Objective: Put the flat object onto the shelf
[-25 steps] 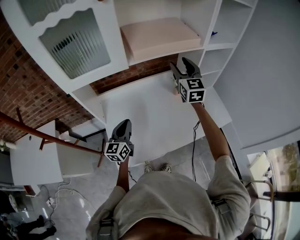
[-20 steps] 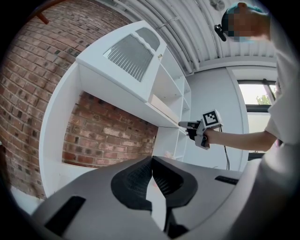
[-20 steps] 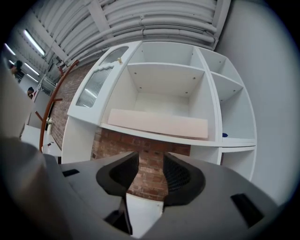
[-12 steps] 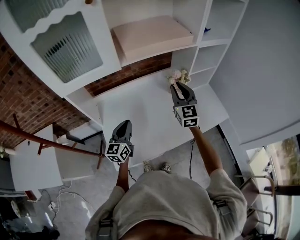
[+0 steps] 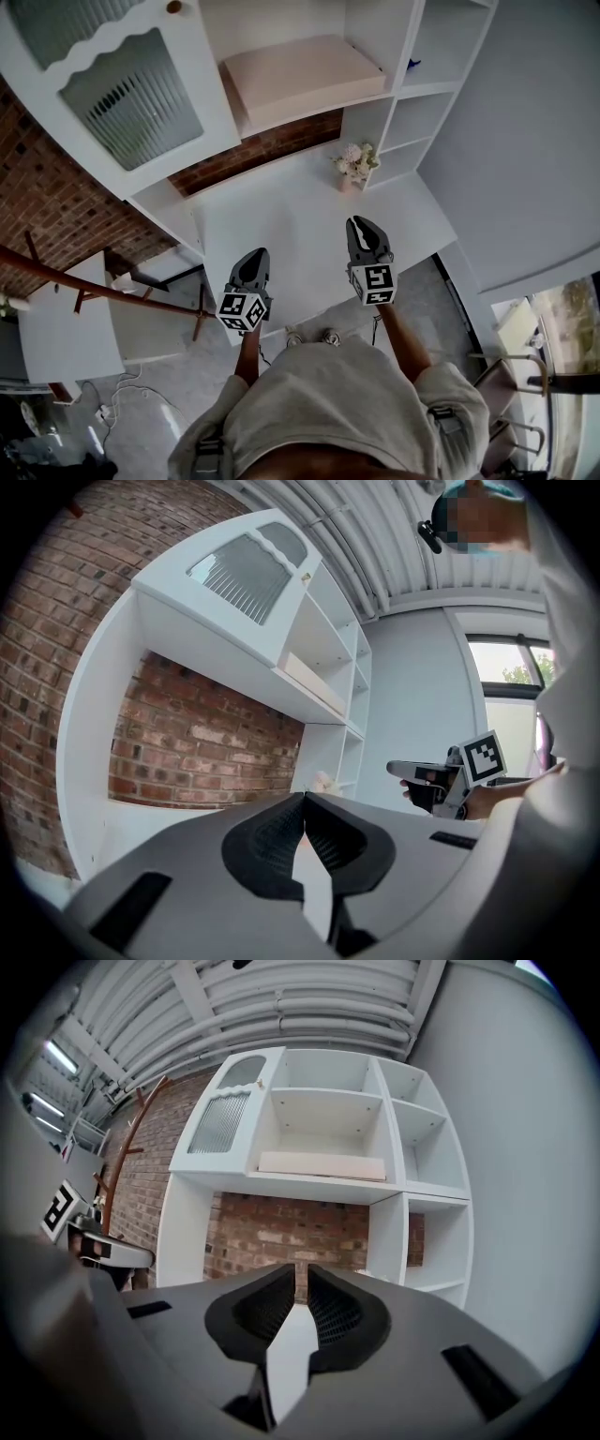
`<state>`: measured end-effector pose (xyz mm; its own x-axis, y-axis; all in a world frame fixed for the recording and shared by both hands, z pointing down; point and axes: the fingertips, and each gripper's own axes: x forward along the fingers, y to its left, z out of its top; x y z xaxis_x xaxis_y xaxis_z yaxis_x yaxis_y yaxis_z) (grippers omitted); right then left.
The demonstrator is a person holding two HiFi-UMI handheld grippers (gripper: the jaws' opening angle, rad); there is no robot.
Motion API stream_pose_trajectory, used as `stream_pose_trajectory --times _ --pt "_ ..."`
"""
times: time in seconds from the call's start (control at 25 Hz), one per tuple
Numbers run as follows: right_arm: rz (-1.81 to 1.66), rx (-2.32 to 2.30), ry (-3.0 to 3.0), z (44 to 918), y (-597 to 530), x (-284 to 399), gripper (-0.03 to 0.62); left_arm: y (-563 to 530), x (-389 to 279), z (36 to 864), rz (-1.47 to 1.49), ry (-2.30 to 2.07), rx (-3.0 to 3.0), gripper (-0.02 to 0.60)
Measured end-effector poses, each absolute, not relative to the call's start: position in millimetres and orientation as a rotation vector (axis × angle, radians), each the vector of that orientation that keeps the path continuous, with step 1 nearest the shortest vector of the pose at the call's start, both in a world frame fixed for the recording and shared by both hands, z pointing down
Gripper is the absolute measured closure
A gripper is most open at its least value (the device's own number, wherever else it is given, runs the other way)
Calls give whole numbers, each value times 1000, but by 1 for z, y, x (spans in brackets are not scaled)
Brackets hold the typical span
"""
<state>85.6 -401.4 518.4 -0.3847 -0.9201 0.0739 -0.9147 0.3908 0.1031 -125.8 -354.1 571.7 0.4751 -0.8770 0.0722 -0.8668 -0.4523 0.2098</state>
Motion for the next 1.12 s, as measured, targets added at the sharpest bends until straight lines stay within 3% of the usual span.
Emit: stream_pose_trajectory --times 0.6,1.12 --pt "105 1669 -2459 579 -341 97 563 -339 -121 580 -64 -1540 2512 566" --pt "46 1678 -2477 559 -355 103 565 -336 -118 585 -58 -1522 2501 566"
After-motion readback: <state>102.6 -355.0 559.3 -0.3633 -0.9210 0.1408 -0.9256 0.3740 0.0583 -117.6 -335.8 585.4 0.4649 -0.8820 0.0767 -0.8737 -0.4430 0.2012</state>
